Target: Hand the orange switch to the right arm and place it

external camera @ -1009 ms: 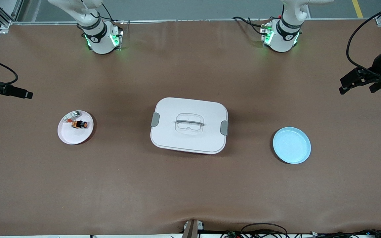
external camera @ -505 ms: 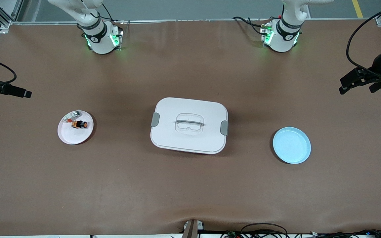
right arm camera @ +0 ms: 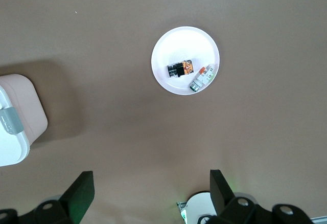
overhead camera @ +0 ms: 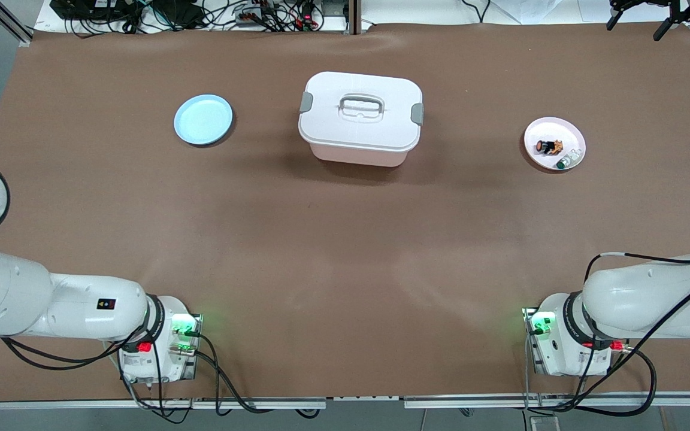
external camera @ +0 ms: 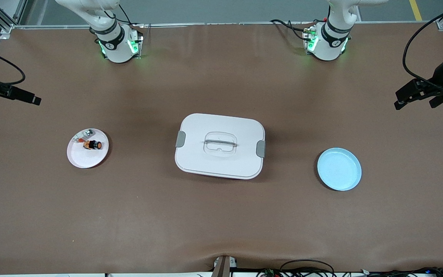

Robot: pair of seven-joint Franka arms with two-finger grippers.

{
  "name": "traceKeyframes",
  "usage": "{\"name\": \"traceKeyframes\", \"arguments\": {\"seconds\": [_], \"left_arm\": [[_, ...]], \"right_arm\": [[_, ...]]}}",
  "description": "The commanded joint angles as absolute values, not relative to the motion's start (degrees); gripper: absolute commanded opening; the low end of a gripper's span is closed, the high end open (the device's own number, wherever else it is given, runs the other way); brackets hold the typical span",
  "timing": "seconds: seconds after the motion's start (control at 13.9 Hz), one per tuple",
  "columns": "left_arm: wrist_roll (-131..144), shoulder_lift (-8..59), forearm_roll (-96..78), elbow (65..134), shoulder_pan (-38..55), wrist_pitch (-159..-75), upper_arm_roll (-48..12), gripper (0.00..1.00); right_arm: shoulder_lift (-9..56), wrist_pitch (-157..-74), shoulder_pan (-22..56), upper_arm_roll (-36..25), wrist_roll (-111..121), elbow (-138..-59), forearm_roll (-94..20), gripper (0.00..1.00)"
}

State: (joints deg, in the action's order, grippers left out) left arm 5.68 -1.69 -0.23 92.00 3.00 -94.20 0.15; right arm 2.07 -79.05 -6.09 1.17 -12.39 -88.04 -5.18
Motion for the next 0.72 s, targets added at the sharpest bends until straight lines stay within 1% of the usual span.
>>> {"name": "traceKeyframes", "arguments": {"seconds": [0.0, 0.65], "left_arm": [[5.0, -1.3, -1.0, 90.9, 2.8, -93.1, 0.2, 1.00], [5.1, -1.3, -1.1, 90.8, 3.0, -93.1, 0.2, 1.00]], "right_arm": [[-1.2, -81.0, -6.1, 1.5, -13.4, -92.2, -5.1, 1.00], [-4.3, -82.6, -5.5, 1.6, -13.7, -96.1, -5.4, 1.00]]}}
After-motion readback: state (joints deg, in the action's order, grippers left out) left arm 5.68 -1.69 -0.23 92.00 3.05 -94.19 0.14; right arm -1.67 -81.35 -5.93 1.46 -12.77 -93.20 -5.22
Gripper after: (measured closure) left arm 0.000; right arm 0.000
